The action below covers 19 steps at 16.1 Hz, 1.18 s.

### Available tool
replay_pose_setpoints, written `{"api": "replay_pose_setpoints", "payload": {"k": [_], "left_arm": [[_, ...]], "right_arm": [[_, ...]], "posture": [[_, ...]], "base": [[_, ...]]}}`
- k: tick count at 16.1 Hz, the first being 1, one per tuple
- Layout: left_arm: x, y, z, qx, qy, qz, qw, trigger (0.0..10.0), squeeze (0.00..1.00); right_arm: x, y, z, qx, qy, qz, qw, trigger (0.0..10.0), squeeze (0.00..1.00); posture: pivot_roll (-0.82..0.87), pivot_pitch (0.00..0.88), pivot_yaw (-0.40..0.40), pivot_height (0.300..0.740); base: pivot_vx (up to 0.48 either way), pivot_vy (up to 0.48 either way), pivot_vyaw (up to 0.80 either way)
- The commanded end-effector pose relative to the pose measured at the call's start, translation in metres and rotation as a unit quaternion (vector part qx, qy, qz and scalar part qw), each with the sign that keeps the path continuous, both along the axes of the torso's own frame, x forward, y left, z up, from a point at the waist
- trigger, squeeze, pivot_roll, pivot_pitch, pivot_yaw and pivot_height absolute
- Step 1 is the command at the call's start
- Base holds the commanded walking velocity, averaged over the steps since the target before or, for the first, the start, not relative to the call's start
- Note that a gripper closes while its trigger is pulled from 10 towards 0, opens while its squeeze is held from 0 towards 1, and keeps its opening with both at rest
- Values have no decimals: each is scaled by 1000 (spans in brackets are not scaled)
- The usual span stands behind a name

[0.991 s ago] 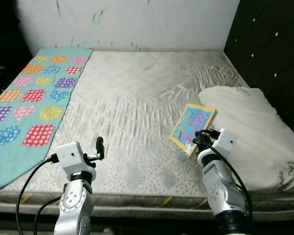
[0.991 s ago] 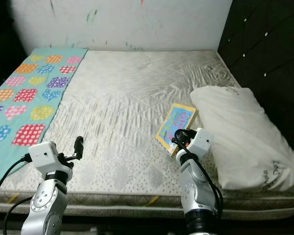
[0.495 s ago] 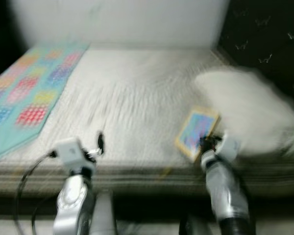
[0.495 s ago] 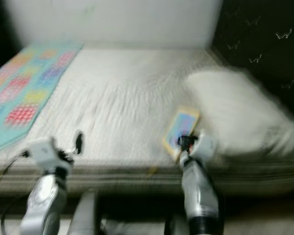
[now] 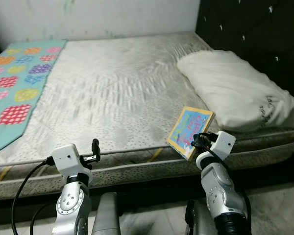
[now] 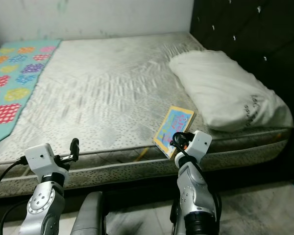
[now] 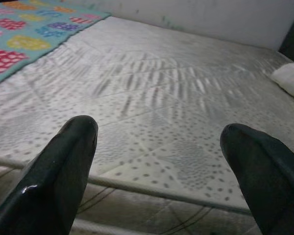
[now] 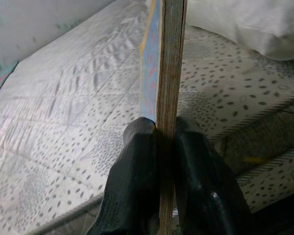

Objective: Clean up the room

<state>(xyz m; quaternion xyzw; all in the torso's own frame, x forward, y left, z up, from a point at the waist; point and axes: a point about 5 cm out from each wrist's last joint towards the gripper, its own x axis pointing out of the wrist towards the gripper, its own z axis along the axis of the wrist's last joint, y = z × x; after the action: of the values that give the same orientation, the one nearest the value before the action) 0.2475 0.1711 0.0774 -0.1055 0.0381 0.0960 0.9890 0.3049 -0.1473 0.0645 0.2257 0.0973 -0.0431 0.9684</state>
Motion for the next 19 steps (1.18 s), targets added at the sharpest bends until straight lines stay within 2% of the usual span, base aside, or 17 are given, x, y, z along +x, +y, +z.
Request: {"api": "replay_pose_setpoints", "payload": {"k": [1,3,5,7,9,11,15,19], "left_arm": [[2,2,4,9,-1,3,1000,10000,0],[2,2,4,6,0,2,1000,10000,0],[1,4,10,3,-5,2,1000,10000,0],[0,3,14,-2,-8,6,1000,10000,0],[-1,-2,15,-5,-6,-11,1000,10000,0],[-1,-6,18,-8,-9,-22,1000,10000,0],[-2,-4,23,-6,-6,-20,1000,10000,0],[-3,-6,24,-8,-2,-21,1000,10000,0]], "right_arm": [[11,8,13,26,-20,2,999,10000,0],[14,16,10,56,-4,-2,998,10000,0],[22,31,6,132,23,-23,991,10000,0],[27,43,-2,210,62,-56,974,10000,0],[29,59,-9,250,93,-64,962,10000,0],[29,66,-14,278,113,-83,950,10000,0],[33,74,-13,315,125,-104,935,10000,0],[32,105,-6,315,133,-58,938,10000,0]], "posture": [[40,0,20,586],[63,0,18,586],[119,0,15,586],[161,0,22,586],[180,0,32,586],[196,0,33,586],[217,0,37,586],[218,0,32,586]], "base": [[0,0,0],[0,0,0],[0,0,0],[0,0,0],[0,0,0],[0,0,0],[0,0,0],[0,0,0]]}}
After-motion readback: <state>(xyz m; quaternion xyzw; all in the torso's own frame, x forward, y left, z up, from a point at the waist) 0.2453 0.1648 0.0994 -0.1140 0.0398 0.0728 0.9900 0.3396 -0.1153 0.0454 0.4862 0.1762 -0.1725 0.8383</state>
